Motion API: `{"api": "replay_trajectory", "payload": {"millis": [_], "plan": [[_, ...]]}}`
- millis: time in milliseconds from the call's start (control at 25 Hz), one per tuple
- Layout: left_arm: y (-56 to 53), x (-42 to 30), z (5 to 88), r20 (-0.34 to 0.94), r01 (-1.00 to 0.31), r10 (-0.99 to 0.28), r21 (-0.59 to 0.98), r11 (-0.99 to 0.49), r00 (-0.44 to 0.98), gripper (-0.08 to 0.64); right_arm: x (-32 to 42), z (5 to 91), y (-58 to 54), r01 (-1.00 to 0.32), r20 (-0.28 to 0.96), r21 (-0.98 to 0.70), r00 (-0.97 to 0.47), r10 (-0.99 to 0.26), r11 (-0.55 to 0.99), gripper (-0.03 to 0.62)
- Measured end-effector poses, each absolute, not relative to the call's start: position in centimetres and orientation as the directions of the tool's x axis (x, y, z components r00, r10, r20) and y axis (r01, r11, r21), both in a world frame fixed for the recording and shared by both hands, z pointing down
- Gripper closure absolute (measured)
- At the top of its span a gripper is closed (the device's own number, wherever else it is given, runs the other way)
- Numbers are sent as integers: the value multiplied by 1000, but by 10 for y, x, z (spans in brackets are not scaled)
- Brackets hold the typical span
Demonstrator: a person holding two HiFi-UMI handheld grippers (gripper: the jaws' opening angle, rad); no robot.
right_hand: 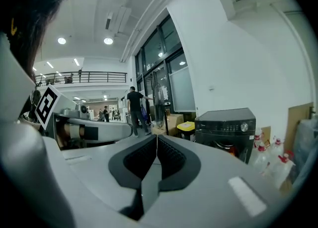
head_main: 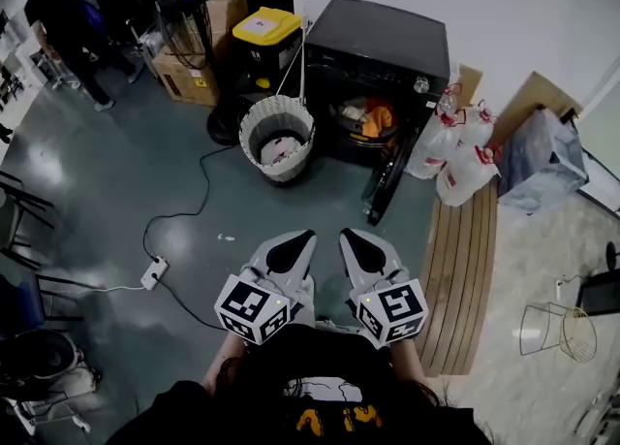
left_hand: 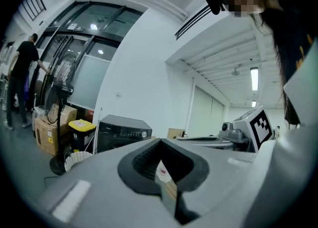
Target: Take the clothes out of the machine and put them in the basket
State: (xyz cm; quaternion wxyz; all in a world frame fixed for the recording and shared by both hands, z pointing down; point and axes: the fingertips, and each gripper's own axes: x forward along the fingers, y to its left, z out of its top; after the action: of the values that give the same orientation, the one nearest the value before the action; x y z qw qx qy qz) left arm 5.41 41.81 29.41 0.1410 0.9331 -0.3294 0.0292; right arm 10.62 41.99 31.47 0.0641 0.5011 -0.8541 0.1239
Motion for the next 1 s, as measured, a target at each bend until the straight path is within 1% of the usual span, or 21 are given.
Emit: {"api": "replay_trajectory", "payload": {"millis": [200, 360, 760, 1000], "plan": [[373, 62, 298, 148, -589, -571, 263, -765, 808, 560, 110, 323, 373, -888, 269, -153, -460, -846, 434, 567], [329, 58, 298, 151, -578, -558, 255, -776, 816, 560, 103, 323, 332, -889, 274, -173, -457, -846, 424, 561], [235, 18, 297, 143, -585, -568, 250, -772, 811, 560, 66, 324, 240, -887, 285, -167, -461, -840, 430, 560], [192, 5, 304, 152, -567, -547, 245, -786, 823, 560, 55, 325, 195, -897, 282, -158, -441, -852, 412, 557]]}}
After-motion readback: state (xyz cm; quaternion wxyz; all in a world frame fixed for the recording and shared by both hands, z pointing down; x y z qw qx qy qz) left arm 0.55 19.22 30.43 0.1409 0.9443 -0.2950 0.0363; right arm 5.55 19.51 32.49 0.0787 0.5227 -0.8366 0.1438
